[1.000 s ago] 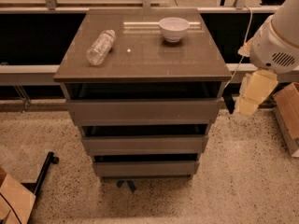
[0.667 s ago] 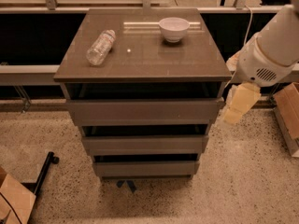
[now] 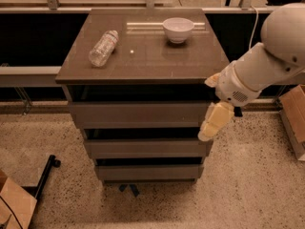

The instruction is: Open top drawer

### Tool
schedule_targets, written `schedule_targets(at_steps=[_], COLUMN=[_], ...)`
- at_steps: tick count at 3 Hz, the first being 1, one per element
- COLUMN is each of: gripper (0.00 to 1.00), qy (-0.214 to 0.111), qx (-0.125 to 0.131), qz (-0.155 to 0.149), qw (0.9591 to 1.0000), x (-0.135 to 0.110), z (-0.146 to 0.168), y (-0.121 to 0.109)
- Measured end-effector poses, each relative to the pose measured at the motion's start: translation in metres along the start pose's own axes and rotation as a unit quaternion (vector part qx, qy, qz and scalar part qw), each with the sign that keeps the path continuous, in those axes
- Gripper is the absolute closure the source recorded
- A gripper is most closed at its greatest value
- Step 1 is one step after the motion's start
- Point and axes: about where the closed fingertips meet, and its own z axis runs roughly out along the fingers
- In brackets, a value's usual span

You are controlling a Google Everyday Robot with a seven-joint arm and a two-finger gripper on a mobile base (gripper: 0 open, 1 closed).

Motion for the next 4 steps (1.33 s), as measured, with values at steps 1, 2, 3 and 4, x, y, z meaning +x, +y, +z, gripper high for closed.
schedule_targets(at_steps=[1, 2, 3, 4], gripper=[0.00, 0.00, 0.00, 0.00], qy=[-0.002, 0.007, -0.015, -0.025], qx=[-0.003, -0.011, -0.012, -0.011], qz=[0.001, 0.007, 0.007, 0.010], qw=[1.0000, 0.9999, 0.9998, 0.9996], x=[0.001, 0.008, 0.005, 0.005], z=[0.004, 0.011, 0.040, 0.069], y=[0.000, 0.008, -0.003, -0.022])
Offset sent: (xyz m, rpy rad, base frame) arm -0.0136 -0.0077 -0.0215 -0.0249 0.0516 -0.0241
